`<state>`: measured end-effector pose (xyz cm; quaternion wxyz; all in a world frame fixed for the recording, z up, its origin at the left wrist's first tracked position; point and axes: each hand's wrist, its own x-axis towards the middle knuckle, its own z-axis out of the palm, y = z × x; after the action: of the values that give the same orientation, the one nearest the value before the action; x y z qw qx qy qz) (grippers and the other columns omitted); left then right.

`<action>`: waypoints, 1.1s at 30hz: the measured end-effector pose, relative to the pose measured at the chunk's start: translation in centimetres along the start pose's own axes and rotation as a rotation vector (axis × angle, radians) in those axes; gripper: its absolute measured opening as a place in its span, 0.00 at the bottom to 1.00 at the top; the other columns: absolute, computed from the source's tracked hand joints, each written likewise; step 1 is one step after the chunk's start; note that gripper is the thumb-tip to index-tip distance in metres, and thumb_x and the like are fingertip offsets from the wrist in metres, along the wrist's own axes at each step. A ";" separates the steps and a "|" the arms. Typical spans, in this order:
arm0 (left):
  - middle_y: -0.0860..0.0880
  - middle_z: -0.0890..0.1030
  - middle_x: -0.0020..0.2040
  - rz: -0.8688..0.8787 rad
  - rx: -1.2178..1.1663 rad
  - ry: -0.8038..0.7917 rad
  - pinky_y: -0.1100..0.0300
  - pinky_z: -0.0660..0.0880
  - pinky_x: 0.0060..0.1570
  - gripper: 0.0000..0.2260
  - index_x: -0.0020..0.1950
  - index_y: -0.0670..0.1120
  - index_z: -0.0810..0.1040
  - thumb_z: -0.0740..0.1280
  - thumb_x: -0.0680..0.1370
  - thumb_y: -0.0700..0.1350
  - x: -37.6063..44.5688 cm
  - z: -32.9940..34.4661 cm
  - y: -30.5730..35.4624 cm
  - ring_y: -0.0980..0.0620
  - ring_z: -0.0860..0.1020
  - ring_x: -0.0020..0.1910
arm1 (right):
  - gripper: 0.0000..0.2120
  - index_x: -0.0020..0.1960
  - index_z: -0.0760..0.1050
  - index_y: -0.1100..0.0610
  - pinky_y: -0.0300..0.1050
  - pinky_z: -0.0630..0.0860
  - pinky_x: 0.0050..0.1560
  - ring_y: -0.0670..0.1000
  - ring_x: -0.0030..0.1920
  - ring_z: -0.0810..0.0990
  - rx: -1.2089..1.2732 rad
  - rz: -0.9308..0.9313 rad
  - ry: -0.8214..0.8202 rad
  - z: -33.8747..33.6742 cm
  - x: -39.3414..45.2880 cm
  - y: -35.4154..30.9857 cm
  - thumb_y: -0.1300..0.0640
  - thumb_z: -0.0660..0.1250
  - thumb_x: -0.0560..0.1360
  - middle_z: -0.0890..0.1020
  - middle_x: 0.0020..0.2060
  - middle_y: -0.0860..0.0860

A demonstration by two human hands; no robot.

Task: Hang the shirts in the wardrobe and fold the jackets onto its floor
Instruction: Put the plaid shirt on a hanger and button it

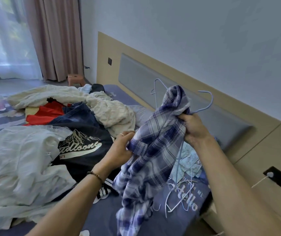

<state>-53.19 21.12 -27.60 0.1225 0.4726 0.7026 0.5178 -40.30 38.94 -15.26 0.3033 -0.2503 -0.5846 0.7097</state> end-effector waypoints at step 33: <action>0.46 0.77 0.33 -0.214 -0.178 -0.179 0.55 0.77 0.33 0.05 0.50 0.44 0.79 0.70 0.77 0.36 5.3 -4.9 5.3 0.49 0.77 0.31 | 0.07 0.38 0.79 0.62 0.31 0.67 0.27 0.39 0.22 0.70 -0.550 -0.043 0.067 -0.3 -3.4 3.2 0.70 0.69 0.74 0.76 0.24 0.47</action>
<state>-56.31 22.42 -19.30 0.2804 0.4265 0.6864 0.5180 -38.18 36.19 -18.48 0.2582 -0.3342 -0.7501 0.5089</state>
